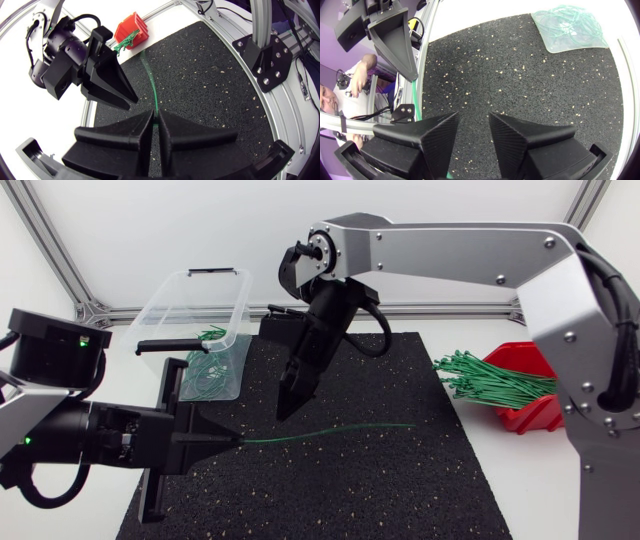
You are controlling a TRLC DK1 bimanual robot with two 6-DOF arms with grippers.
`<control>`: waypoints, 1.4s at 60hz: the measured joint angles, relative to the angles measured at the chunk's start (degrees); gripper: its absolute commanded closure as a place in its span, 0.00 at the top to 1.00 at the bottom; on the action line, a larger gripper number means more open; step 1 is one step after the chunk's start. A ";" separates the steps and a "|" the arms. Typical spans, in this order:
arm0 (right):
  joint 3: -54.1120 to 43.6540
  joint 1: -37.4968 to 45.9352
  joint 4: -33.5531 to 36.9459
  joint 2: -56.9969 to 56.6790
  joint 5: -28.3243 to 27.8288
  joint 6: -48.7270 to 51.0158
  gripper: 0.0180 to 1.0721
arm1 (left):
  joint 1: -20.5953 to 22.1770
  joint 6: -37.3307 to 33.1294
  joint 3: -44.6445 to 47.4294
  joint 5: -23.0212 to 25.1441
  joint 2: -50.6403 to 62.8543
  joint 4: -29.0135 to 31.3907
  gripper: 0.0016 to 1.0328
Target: Take a green cable tie from the red box, thread the tail through the head to close it, then place it in the transparent bin on the left.
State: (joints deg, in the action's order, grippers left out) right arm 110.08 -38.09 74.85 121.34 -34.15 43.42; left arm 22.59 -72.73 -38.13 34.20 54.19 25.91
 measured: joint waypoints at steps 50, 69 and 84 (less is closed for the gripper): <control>-9.40 1.81 -9.11 -25.62 7.04 -0.17 0.63 | 0.35 19.19 -36.92 6.51 23.76 29.77 0.03; -8.87 -2.34 -6.25 -26.14 7.43 -0.17 0.52 | 0.35 23.26 -42.62 6.49 26.88 34.23 0.03; -8.61 -3.61 -6.25 -24.63 8.37 -0.20 0.48 | -0.42 22.60 -42.93 6.47 26.88 35.95 0.03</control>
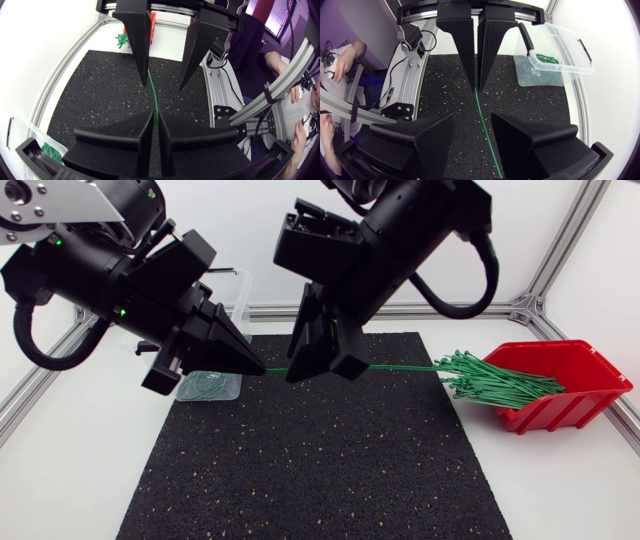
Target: Take a green cable tie from the red box, thread the tail through the head to close it, then place it in the transparent bin on the left.
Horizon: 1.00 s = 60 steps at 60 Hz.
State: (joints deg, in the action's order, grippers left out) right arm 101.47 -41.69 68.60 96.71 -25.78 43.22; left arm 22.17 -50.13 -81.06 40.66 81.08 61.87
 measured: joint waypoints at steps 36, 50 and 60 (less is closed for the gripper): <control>0.85 -0.26 -0.87 4.26 0.94 0.02 0.05 | -1.51 -3.91 0.00 -0.17 0.00 1.77 0.03; 0.79 -0.22 -0.70 4.24 -0.59 -0.15 0.05 | -2.43 -3.89 0.00 0.09 0.00 1.68 0.33; 0.35 1.20 -0.85 3.58 -4.00 -1.90 0.05 | -5.53 -2.08 0.00 6.49 -0.04 -1.88 0.61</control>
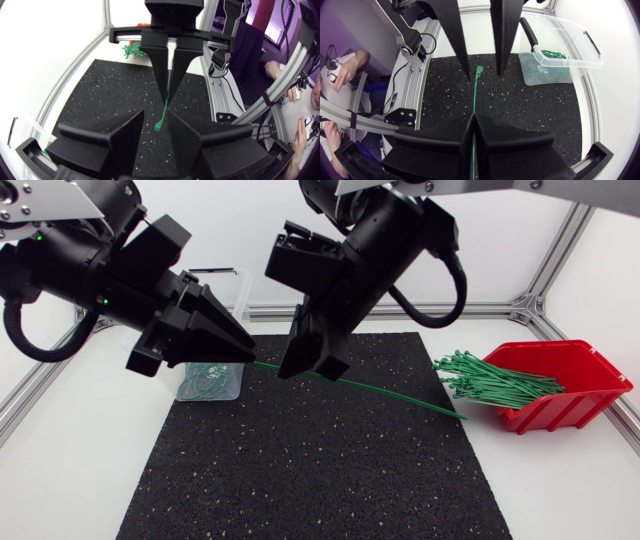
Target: Take a green cable tie from the red box, thread the tail through the head to close it, then place it in the transparent bin on the left.
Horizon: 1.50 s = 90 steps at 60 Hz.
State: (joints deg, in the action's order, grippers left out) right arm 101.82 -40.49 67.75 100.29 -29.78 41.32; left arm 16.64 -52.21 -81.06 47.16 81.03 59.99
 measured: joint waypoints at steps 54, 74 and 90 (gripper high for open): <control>-11.32 10.21 -24.00 -10.78 -20.06 -24.68 0.05 | -6.05 62.36 20.06 16.59 -5.35 -68.96 0.67; -14.56 13.66 -37.59 -10.78 -23.19 -35.41 0.05 | -6.80 81.79 22.16 20.55 -3.50 -83.12 0.66; -16.85 13.84 -45.86 -10.64 -24.44 -41.79 0.05 | -5.18 84.11 22.29 20.55 -1.79 -85.40 0.66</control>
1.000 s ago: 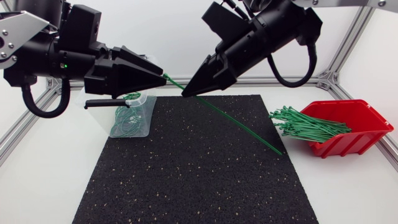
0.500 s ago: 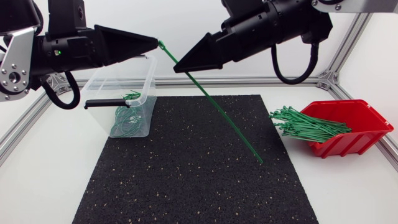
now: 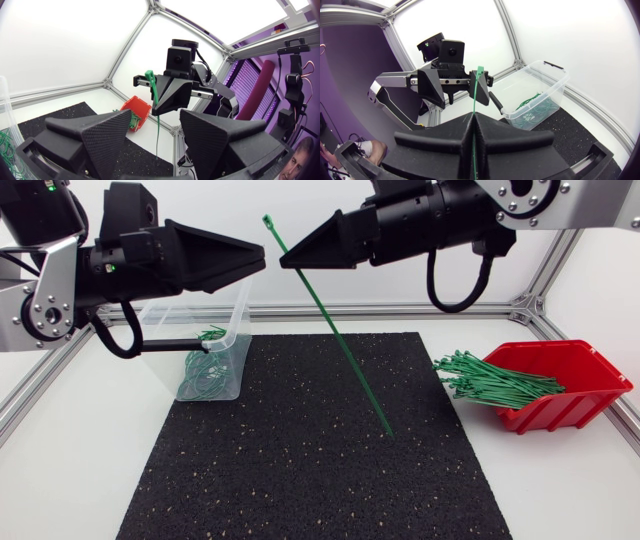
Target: Take a green cable tie from the red box, thread the tail through the head to close it, then place it in the transparent bin on the left.
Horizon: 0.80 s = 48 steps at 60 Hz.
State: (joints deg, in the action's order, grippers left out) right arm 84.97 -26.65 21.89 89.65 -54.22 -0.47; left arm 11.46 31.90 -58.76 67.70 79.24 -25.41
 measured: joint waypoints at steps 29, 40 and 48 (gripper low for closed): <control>-3.52 -1.38 -7.37 1.84 -0.20 -5.11 0.05 | 0.61 4.35 -0.20 -0.28 2.47 -2.38 0.46; -6.27 -1.42 -9.77 1.88 -0.59 -7.17 0.05 | 0.63 5.22 -0.22 -0.68 3.10 -2.99 0.36; -7.26 -1.42 -12.90 1.88 -0.79 -9.18 0.05 | 0.63 5.64 -0.22 -0.72 3.32 -3.17 0.32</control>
State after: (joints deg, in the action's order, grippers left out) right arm 77.71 -28.08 8.99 91.53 -55.00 -9.65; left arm 12.10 37.54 -58.98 66.98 82.56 -28.58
